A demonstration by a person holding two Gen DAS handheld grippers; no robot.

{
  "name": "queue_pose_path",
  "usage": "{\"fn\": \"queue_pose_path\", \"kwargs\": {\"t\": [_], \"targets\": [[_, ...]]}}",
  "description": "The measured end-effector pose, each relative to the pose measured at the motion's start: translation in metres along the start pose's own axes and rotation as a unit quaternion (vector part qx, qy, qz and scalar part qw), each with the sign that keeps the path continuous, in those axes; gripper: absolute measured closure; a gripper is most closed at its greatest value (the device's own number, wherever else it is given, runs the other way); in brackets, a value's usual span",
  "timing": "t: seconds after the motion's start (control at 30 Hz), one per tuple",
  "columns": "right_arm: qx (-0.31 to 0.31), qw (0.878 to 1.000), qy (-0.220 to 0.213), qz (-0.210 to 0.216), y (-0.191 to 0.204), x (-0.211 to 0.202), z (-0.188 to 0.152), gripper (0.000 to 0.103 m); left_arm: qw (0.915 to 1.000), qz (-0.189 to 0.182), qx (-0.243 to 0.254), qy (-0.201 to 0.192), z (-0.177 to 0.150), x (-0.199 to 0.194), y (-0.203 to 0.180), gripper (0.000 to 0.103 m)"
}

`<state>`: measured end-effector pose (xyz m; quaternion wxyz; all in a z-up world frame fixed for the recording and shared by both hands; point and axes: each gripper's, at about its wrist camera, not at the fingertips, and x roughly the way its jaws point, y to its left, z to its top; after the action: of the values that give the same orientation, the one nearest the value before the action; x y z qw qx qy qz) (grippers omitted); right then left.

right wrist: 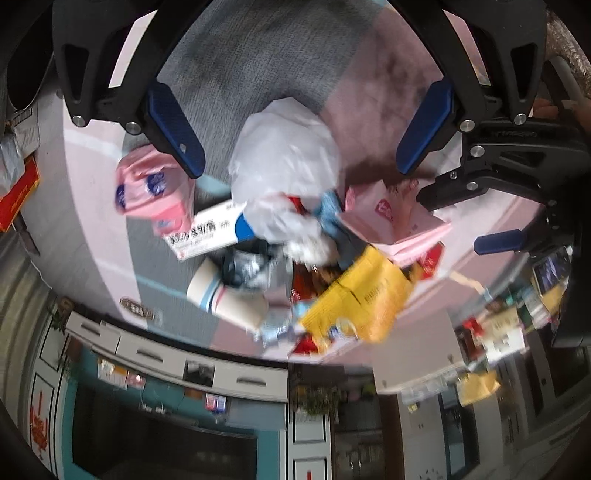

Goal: Collect trash

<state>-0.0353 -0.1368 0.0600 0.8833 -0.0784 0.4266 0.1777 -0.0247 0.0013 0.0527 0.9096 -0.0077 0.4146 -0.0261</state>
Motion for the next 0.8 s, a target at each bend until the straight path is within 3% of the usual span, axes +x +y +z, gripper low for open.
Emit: {"fn": "queue_pose_path", "kwargs": {"t": [0.27, 0.4, 0.53, 0.8], "targets": [[0.035, 0.998, -0.043, 0.010, 0.012, -0.027, 0.017, 0.002, 0.9992, -0.015, -0.037, -0.006, 0.005, -0.028, 0.012, 0.003], [0.081, 0.995, -0.050, 0.042, 0.013, -0.041, 0.025, 0.002, 0.9968, -0.008, -0.067, -0.042, 0.005, -0.052, 0.019, 0.003], [0.091, 0.993, -0.068, 0.031, 0.016, -0.055, 0.028, 0.002, 0.9946, -0.049, -0.080, -0.046, 0.011, -0.064, 0.024, 0.003], [0.114, 0.991, -0.074, -0.004, 0.006, -0.060, 0.029, 0.002, 0.9939, -0.048, -0.092, -0.038, 0.014, -0.061, 0.029, 0.003]]}}
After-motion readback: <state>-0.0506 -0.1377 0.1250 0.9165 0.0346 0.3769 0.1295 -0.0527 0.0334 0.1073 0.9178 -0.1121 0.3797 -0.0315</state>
